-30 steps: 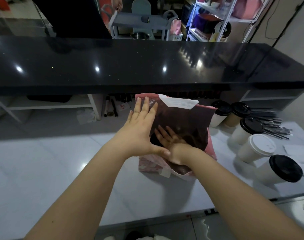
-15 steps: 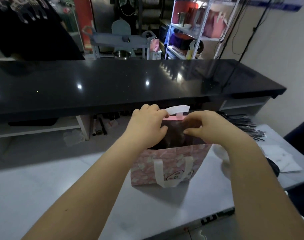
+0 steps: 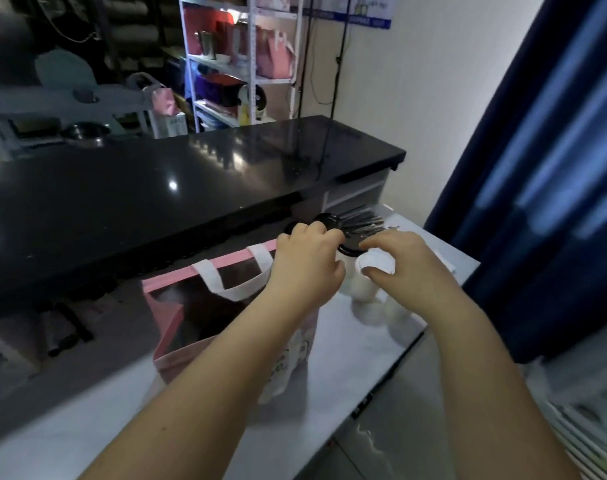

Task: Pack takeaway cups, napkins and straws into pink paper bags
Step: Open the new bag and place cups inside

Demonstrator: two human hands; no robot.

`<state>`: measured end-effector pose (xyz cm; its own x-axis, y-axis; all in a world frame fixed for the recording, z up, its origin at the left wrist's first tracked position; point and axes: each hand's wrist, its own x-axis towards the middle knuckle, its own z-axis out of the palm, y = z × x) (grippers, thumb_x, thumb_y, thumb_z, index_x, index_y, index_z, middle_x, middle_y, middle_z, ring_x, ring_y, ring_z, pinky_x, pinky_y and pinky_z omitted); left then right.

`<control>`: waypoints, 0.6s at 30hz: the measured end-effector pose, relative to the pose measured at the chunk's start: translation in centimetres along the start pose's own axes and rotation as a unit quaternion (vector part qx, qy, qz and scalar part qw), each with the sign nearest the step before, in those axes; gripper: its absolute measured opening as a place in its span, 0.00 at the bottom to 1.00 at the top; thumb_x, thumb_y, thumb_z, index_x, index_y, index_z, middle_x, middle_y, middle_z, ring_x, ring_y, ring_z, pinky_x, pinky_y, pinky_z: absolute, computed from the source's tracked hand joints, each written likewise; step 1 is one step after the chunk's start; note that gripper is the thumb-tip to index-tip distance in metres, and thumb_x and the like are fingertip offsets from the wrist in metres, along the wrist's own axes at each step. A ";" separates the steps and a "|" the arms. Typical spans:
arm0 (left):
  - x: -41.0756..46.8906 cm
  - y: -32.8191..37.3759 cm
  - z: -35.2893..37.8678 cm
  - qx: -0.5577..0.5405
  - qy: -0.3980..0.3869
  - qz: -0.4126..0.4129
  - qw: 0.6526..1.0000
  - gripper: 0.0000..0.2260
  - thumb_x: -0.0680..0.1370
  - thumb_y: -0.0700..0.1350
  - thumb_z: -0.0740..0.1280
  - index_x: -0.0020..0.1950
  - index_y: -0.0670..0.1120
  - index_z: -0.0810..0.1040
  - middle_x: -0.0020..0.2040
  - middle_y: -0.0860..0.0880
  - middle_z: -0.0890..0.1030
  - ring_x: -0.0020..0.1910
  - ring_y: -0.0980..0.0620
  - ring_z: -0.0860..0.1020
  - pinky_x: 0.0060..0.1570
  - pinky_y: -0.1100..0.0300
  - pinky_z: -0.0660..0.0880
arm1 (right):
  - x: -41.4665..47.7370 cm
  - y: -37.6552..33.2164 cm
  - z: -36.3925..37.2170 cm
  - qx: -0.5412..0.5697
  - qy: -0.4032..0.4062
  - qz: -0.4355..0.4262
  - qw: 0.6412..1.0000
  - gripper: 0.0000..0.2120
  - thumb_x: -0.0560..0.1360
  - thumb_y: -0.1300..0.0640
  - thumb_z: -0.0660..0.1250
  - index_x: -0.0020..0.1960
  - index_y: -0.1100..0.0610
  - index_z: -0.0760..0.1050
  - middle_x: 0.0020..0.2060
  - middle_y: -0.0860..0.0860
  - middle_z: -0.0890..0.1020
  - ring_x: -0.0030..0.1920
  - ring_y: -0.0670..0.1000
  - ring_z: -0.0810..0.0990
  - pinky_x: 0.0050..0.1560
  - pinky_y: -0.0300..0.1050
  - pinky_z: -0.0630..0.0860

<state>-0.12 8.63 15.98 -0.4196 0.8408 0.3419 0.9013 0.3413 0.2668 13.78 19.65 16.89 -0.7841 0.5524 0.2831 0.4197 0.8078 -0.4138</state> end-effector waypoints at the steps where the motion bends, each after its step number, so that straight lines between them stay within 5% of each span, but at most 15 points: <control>1: 0.2 0.6 0.6 -0.005 -0.004 0.005 1.000 0.14 0.77 0.50 0.62 0.62 0.51 0.74 0.57 0.50 0.75 0.58 0.45 0.71 0.55 0.49 0.69 | -0.5 0.8 0.0 0.001 0.001 0.016 1.000 0.16 0.72 0.56 0.72 0.59 0.47 0.78 0.55 0.39 0.78 0.61 0.47 0.72 0.60 0.49 0.73; 14: 4.1 4.6 12.1 0.064 -0.112 -0.029 0.991 0.18 0.76 0.53 0.62 0.66 0.52 0.72 0.61 0.48 0.73 0.62 0.44 0.69 0.58 0.47 0.63 | -1.2 15.5 2.2 0.018 -0.079 0.119 0.990 0.21 0.71 0.54 0.73 0.62 0.45 0.74 0.59 0.43 0.77 0.63 0.50 0.72 0.61 0.51 0.72; 18: 4.7 5.2 15.8 0.026 -0.129 -0.092 0.987 0.18 0.76 0.52 0.63 0.65 0.53 0.73 0.62 0.50 0.73 0.63 0.45 0.68 0.60 0.48 0.63 | 0.3 20.6 3.1 0.001 -0.107 0.158 0.982 0.34 0.68 0.46 0.75 0.70 0.46 0.66 0.67 0.46 0.70 0.68 0.54 0.65 0.64 0.52 0.67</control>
<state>4.29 21.04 4.76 -0.5419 0.8390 0.0492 0.8190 0.5140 0.2551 20.80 35.79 5.76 -0.6928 0.7196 -0.0478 0.6570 0.6024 -0.4533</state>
